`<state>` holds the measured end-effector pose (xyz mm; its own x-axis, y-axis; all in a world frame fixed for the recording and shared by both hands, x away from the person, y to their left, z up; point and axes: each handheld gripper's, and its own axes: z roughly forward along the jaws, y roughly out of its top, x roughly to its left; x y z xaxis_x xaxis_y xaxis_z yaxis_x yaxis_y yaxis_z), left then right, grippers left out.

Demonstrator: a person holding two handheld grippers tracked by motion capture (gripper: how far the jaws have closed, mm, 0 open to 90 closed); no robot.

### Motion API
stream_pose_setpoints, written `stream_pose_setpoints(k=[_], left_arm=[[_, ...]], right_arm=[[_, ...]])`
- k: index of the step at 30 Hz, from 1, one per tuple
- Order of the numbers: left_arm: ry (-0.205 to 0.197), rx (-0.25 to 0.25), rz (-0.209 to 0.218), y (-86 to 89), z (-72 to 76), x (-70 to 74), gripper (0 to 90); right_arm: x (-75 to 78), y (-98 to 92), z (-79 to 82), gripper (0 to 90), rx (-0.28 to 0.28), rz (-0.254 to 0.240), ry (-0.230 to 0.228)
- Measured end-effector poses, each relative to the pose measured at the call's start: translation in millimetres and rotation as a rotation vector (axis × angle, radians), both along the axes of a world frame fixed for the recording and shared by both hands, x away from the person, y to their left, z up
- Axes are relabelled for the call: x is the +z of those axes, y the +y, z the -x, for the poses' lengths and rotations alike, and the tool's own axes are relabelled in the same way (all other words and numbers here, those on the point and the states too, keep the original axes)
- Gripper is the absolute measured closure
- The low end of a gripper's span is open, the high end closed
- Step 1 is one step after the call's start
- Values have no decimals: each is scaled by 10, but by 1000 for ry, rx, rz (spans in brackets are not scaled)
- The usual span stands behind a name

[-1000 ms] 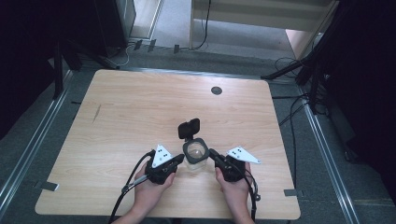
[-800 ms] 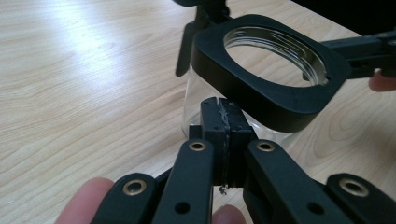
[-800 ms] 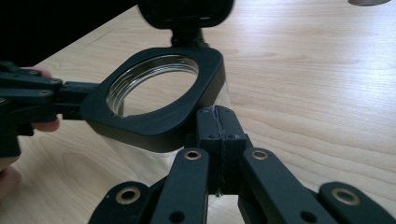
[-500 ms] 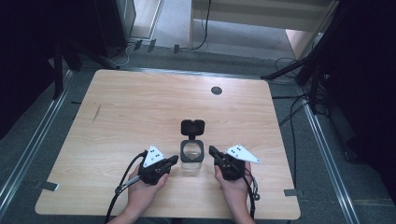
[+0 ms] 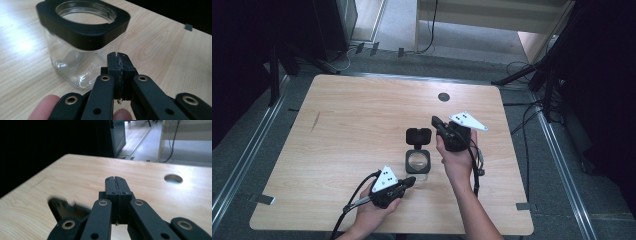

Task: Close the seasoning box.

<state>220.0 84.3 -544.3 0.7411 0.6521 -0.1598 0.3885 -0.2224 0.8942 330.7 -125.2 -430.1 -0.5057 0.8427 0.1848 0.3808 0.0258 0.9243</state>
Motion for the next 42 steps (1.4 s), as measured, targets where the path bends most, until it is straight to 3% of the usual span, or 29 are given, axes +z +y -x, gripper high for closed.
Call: stream_pose_setpoints(k=[3,5,12,23,29,30,31,35,39,42], left_arm=[[-6,-9,6,1,-15,4,900],[3,-10,9,10,-41,-1,900],[3,-16,1,-12,-65,-13,900],[-15,-2,-9,-35,-59,-13,900],[-18,0,-10,-40,-54,-11,900],[-20,2,-10,-42,-54,-12,900],[-22,1,-12,-49,-54,-13,900],[-26,6,-12,-55,-59,-14,900],[-27,7,-13,-52,-63,-14,898],[-34,-3,3,-8,-51,5,887]], right_arm=[[79,61,-55,900,23,4,9],[132,197,-114,900,53,37,36],[101,341,-71,900,103,75,76],[52,278,272,900,119,97,37],[-89,264,522,900,155,90,51],[-146,268,574,900,160,99,63],[-308,272,671,900,167,113,84],[-546,259,730,900,169,122,107],[-530,232,726,900,156,100,99],[-400,175,723,889,142,86,43]])
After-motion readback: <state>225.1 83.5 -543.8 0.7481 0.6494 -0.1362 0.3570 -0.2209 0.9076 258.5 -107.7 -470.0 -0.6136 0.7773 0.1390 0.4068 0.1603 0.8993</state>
